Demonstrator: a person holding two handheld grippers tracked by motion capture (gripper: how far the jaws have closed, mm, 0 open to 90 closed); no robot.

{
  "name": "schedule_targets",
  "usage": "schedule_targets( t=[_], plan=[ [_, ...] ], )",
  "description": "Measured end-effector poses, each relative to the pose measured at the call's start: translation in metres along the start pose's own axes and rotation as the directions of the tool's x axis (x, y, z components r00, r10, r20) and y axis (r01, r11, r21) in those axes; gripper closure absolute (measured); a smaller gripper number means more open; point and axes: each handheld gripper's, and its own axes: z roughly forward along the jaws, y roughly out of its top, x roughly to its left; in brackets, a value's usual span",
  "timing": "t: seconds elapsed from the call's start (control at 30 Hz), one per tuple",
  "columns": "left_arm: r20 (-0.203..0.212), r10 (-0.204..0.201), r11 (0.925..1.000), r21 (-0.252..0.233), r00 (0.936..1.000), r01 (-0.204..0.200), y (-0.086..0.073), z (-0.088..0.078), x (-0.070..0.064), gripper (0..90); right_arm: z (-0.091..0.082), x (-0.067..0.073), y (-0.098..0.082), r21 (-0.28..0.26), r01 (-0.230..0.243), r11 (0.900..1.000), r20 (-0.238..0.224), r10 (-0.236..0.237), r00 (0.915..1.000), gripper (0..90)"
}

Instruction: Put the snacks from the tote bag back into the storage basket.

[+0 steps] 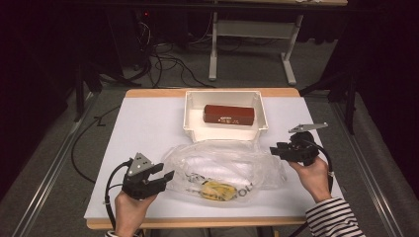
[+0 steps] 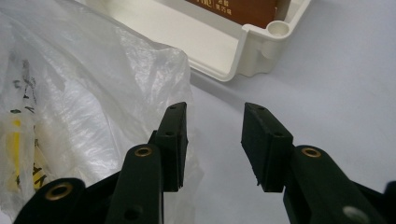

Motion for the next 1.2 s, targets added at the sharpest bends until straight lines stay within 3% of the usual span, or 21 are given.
schedule_targets(
  t=[0.43, 1.2],
  plan=[
    [-0.026, -0.025, 0.9990, -0.038, 0.9993, 0.024, 0.001, -0.004, 0.015, 50.2, -0.011, -0.008, -0.023, -0.048, -0.039, 0.998, -0.023, 0.038, 0.9990, 59.8],
    [-0.078, -0.090, 0.9955, -0.036, 0.9929, 0.087, -0.008, 0.001, 0.044, 49.9, -0.025, -0.029, -0.059, -0.093, -0.128, 0.987, 0.006, 0.129, 0.9916, 59.8]
  ],
)
